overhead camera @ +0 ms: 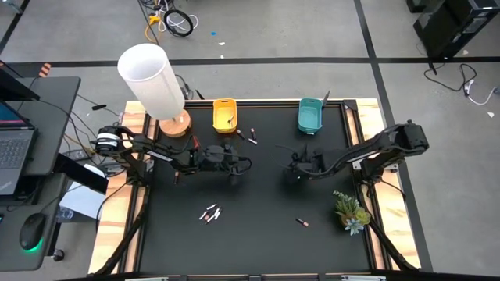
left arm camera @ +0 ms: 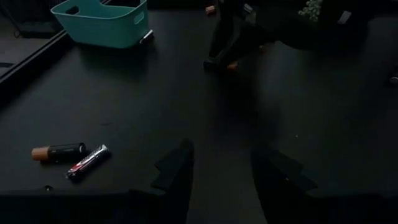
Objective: Sort batteries
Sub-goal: Put the black battery into the blue bin, then put the silver battery into the yellow bin
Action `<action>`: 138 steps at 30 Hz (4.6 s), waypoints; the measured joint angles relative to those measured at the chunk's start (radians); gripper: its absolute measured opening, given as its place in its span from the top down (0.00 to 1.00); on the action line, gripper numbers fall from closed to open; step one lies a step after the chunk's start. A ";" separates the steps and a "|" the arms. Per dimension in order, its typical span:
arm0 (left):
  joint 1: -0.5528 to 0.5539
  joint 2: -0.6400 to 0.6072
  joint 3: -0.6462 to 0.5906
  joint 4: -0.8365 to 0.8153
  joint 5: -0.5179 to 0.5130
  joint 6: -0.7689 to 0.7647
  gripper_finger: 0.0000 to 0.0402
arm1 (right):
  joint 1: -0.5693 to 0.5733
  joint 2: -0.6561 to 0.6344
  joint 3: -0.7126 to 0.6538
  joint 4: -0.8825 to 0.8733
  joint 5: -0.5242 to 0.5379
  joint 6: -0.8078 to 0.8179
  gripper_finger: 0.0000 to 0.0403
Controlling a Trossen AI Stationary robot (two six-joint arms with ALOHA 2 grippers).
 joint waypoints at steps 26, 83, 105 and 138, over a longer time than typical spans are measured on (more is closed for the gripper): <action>0.000 0.000 0.000 -0.018 0.001 -0.001 0.60 | 0.007 -0.045 -0.004 0.039 -0.127 -0.177 0.90; -0.001 0.000 0.000 0.042 0.012 0.005 0.60 | -0.293 -0.386 0.000 -0.319 -0.333 -0.672 0.51; -0.001 0.000 0.000 0.065 0.012 0.032 0.60 | -0.351 -0.153 0.000 -0.285 -0.265 -1.107 0.55; -0.001 0.000 0.000 0.085 -0.032 0.047 0.60 | -0.371 -0.157 -0.008 -0.205 -0.436 -0.993 0.95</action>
